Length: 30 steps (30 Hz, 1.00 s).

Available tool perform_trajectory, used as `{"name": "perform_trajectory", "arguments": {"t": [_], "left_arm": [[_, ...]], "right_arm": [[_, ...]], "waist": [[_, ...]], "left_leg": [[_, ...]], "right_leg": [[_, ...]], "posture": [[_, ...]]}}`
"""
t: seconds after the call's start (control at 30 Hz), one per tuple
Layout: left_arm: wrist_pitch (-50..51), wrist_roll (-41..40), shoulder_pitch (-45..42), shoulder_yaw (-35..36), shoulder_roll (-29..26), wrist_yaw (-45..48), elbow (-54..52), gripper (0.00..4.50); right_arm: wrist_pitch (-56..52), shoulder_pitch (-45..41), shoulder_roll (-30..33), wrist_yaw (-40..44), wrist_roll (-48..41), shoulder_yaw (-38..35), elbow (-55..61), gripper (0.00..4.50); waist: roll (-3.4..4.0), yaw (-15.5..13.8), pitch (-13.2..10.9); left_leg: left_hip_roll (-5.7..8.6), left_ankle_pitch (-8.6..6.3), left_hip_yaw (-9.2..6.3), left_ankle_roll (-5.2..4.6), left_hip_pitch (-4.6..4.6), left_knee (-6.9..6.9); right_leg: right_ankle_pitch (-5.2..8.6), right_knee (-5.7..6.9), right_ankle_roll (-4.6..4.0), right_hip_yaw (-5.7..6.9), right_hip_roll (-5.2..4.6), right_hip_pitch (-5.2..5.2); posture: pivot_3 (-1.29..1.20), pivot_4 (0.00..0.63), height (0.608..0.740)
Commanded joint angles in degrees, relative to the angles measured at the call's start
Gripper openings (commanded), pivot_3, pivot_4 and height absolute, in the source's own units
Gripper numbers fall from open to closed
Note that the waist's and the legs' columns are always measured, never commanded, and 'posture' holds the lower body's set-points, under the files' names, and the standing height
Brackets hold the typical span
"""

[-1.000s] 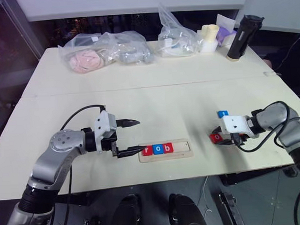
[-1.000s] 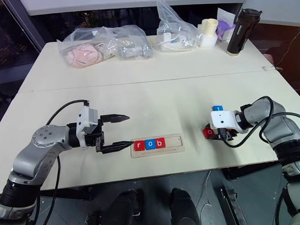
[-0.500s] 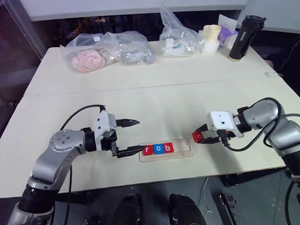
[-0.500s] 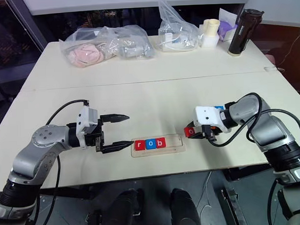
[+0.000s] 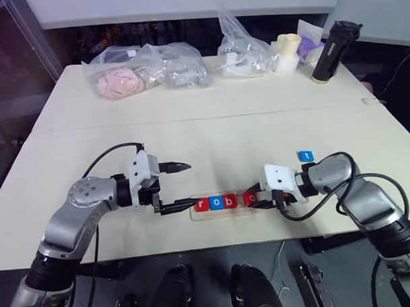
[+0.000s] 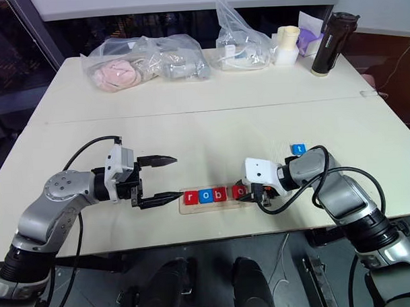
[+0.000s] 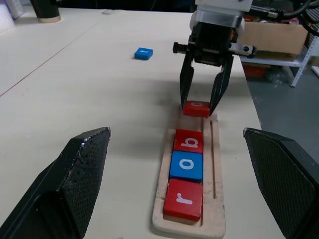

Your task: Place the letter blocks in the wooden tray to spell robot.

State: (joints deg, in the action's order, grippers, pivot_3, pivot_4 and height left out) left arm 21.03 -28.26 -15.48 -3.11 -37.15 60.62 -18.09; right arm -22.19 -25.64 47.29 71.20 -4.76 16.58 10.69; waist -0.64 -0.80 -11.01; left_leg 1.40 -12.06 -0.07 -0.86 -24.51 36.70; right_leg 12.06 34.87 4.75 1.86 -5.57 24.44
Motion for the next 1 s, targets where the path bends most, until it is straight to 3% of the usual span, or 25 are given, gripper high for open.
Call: {"name": "perform_trajectory", "arguments": {"t": [0.03,0.57,0.73,0.8,1.0], "left_arm": [[-0.10,-0.92,0.01,1.14,-0.02,-0.34,-1.32,4.50],[0.04,-1.29,0.65,1.27,-0.24,-0.79,-1.92,4.50],[0.00,-1.34,0.88,1.24,-0.28,-0.69,-2.02,4.50],[0.01,-1.38,0.93,1.26,-0.29,-0.67,-2.06,4.50],[-0.08,-1.34,0.91,1.07,-0.22,-0.54,-2.07,4.50]], "right_arm": [[0.28,-1.17,-0.65,-0.82,0.43,0.13,0.49,1.11],[1.42,-1.29,-1.78,-1.36,1.59,1.43,-1.08,1.11],[0.10,-1.35,-2.20,-1.33,0.87,1.19,0.46,3.67],[-0.41,-1.39,-2.32,-1.27,0.54,0.98,1.09,4.46],[-1.75,-2.11,-2.00,-2.75,-0.57,-1.55,2.62,4.46]], "waist": [[0.00,0.02,0.00],[0.00,0.06,0.00],[0.00,0.06,0.00],[0.00,0.06,0.00],[0.00,0.06,0.00]], "left_leg": [[0.00,0.00,0.00,0.00,0.00,0.01],[0.00,0.00,0.00,0.00,0.00,0.01],[0.00,0.00,0.00,0.00,0.00,0.01],[0.00,0.00,0.00,0.00,0.00,0.01],[0.00,0.00,0.00,0.00,0.00,0.01]], "right_leg": [[0.00,0.00,0.00,0.00,0.00,0.00],[0.00,0.01,0.00,0.01,0.01,0.00],[0.00,0.02,0.00,0.01,0.02,0.00],[0.00,0.02,0.00,0.01,0.02,0.00],[0.00,0.02,0.00,0.01,0.01,0.00]], "posture": [[0.00,0.150,0.738],[0.00,0.150,0.738],[0.00,0.150,0.738],[0.00,0.150,0.738],[0.00,0.150,0.738]]}}
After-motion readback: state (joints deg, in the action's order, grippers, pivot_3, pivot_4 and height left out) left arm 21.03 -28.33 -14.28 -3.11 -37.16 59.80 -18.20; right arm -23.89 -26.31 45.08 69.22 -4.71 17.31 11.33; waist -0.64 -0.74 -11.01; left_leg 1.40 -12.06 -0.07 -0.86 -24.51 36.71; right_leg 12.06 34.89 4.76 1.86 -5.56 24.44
